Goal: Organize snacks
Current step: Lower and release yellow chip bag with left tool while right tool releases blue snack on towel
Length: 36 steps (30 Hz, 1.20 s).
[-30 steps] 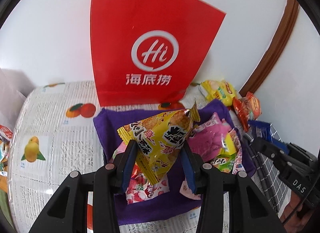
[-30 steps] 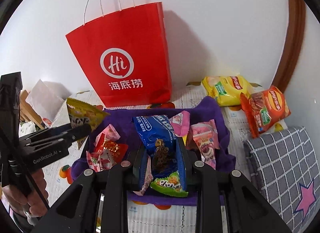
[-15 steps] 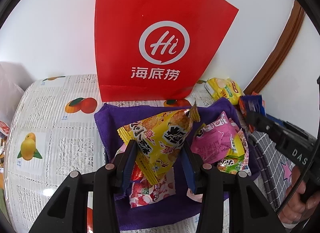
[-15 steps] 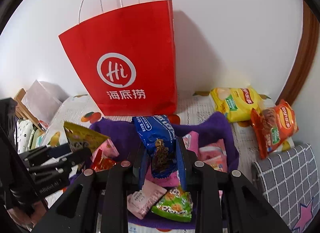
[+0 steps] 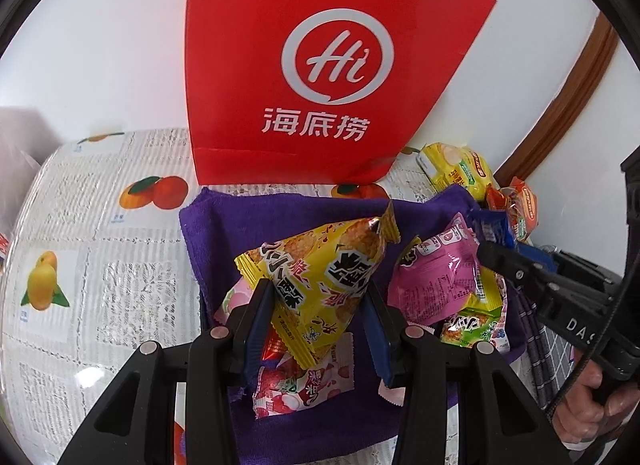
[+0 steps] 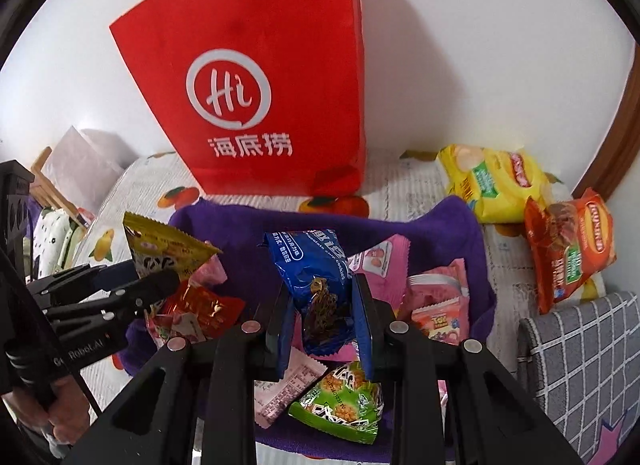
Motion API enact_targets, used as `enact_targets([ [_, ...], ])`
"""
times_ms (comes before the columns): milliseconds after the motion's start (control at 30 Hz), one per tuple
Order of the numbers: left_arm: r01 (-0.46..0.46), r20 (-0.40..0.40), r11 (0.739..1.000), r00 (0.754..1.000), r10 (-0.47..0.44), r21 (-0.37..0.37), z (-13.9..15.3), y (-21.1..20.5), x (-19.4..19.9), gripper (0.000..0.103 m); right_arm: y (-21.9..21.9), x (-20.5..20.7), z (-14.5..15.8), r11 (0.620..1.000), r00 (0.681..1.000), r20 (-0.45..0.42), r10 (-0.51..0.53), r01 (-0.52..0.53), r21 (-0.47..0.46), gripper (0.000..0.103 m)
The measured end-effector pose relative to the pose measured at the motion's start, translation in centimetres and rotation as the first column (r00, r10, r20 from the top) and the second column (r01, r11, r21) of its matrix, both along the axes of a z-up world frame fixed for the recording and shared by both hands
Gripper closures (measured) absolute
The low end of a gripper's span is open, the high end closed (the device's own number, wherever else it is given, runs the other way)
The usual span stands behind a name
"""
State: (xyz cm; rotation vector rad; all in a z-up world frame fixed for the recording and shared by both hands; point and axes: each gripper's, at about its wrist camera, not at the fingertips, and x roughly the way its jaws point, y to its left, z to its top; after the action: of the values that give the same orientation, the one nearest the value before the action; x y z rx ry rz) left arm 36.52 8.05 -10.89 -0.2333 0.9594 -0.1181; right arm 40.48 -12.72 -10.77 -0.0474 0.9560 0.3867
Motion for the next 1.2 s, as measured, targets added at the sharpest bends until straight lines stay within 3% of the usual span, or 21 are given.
enact_targets([
  [367, -0.012, -0.001, 1.0, 1.0, 0.012, -0.006, 0.1, 0.1, 0.0, 0.062, 2.3, -0.1, -2.1, 0.994, 0.994, -0.076, 0.083, -0.088, -0.058, 0.076],
  [633, -0.029, -0.029, 1.0, 0.999, 0.029, -0.001, -0.4, 0.2, 0.1, 0.062, 2.5, 0.2, -3.1, 0.992, 0.989, -0.12, 0.087, -0.097, -0.077, 0.076],
  [1200, -0.006, -0.051, 1.0, 0.999, 0.006, 0.006, -0.7, -0.5, 0.2, 0.061, 3.2, 0.0, -3.6, 0.983, 0.982, -0.15, 0.118, -0.137, -0.124, 0.073],
])
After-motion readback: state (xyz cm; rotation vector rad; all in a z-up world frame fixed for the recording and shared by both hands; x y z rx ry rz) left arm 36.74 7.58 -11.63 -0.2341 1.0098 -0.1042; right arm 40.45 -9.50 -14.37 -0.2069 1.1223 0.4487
